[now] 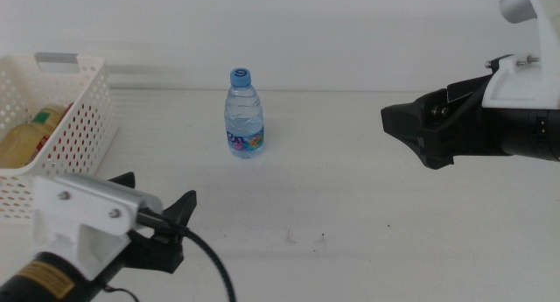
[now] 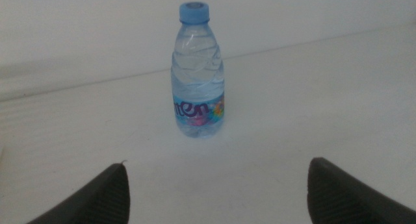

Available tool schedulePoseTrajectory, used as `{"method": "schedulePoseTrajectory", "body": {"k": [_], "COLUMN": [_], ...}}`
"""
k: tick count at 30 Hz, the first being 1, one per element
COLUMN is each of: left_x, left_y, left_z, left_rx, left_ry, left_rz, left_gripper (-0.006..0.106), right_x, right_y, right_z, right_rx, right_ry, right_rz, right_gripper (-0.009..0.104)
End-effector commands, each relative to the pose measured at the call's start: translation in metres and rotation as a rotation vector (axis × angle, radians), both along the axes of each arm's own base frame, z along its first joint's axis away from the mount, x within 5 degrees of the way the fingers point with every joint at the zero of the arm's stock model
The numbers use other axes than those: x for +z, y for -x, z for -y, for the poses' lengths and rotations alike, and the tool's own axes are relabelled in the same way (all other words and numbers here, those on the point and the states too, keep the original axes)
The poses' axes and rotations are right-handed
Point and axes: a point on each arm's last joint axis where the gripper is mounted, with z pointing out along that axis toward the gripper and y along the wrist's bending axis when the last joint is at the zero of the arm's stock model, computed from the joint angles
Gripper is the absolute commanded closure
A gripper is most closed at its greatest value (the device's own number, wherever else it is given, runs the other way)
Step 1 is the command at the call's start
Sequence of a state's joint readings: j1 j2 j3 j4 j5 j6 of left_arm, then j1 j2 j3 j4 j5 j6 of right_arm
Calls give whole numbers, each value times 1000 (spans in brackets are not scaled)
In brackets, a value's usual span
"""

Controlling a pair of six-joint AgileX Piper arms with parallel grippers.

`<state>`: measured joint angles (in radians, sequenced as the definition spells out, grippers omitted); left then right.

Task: Use arms to grab the bottles and put them into the dustbin to the left of the table.

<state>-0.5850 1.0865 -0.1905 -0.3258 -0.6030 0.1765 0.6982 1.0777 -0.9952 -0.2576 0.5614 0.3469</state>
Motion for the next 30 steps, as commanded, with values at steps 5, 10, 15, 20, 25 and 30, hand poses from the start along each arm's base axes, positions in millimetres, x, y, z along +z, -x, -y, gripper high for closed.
{"method": "schedulePoseTrajectory", "body": {"k": [5, 10, 15, 20, 25, 30], "left_x": [-17, -39, -63, -82, -88, -89], "left_y": [-16, -27, -34, -47, -77, -109], "left_z": [9, 16, 20, 24, 27, 26], "left_rx": [8, 18, 33, -6, -82, -87], "left_ry": [4, 28, 53, 32, 48, 53], "left_rz": [57, 66, 28, -32, -18, 30], "left_gripper": [7, 7, 7, 7, 7, 7], "right_x": [3, 3, 2, 2, 2, 2], "right_y": [1, 1, 1, 1, 1, 1], "right_z": [0, 0, 0, 0, 0, 0], "right_rx": [8, 8, 8, 8, 8, 8], "right_ry": [-5, -5, -4, -4, -4, -4], "right_rz": [15, 15, 14, 14, 14, 14], "right_gripper": [6, 6, 7, 7, 7, 7]}}
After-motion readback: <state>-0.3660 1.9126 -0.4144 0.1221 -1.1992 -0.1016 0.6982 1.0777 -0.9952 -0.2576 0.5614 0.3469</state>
